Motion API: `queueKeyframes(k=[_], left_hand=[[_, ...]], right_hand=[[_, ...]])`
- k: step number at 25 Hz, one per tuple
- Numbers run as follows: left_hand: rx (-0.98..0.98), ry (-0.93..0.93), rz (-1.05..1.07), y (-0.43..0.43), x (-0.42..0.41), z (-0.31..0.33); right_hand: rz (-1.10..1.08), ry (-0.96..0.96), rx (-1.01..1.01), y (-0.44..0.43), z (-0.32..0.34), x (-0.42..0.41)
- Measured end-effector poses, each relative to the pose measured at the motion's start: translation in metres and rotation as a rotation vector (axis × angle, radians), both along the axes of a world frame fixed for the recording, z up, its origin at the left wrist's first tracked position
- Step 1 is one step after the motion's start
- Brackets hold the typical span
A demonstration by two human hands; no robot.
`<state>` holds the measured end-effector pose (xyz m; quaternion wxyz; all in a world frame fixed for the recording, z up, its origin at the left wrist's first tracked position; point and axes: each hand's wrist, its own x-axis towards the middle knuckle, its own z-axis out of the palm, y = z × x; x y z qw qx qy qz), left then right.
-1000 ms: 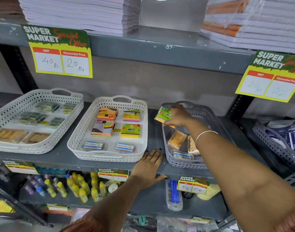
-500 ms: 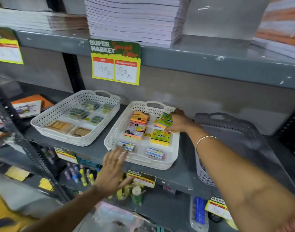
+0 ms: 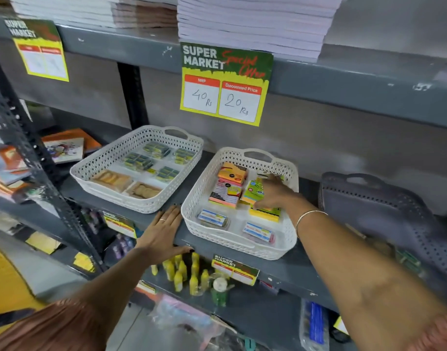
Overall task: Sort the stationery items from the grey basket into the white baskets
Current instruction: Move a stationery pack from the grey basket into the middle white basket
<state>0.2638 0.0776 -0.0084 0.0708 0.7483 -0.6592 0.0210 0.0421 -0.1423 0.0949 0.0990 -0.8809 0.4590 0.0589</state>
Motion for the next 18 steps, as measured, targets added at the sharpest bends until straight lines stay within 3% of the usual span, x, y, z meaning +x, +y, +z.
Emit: queueKeyframes(k=[7, 18], left_hand=[[-0.023, -0.025, -0.017, -0.003, 0.002, -0.005], [-0.047, -0.007, -0.02, 0.0, 0.0, -0.001]], right_hand=[[0.0, 0.148, 0.06, -0.01, -0.02, -0.01], [0.0, 0.186, 0.086, -0.012, -0.03, -0.013]])
